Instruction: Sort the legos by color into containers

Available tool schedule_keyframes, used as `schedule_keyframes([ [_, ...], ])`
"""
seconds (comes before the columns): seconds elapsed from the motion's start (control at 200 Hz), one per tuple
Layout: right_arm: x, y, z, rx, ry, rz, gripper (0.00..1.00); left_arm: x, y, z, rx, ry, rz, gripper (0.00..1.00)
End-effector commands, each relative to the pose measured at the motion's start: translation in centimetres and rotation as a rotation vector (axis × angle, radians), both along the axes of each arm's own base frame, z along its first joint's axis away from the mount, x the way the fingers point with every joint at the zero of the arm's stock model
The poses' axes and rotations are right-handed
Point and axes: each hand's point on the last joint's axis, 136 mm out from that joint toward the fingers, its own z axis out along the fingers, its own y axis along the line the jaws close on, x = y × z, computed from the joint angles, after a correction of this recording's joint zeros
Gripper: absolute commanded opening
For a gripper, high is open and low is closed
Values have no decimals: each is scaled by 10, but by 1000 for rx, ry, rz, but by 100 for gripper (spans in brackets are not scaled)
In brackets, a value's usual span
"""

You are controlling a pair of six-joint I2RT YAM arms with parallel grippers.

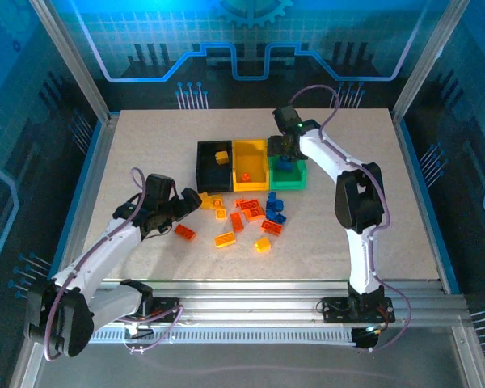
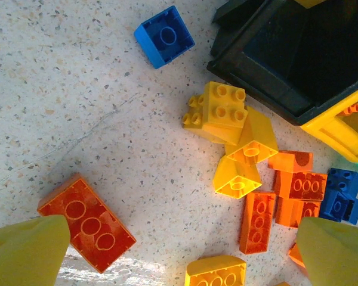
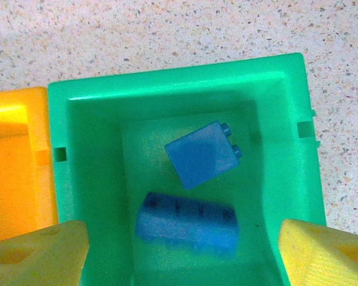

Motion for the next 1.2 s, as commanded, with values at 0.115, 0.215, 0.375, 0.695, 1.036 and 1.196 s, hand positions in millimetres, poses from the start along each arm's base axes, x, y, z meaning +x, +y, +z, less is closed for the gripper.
schedule_keyframes([
  [0.115,-13,2,40,66,-55,2,86,4,-3,5,-17,5,-12,99],
  [0.215,-41,11,46,87,-61,52,87,6,-6,6,-25,0,-27,99],
  [0.375,-100,20,36,88,-32,160,87,7,-23,7,-65,-1,-128,95],
  [0.695,-165,18,8,78,21,216,86,-24,-12,-29,163,220,-149,90],
  [1.036,-168,16,16,97,-11,219,85,-54,-13,-46,30,355,34,93],
  [1.196,-168,13,17,111,-32,214,85,-63,-9,-52,22,451,114,95],
])
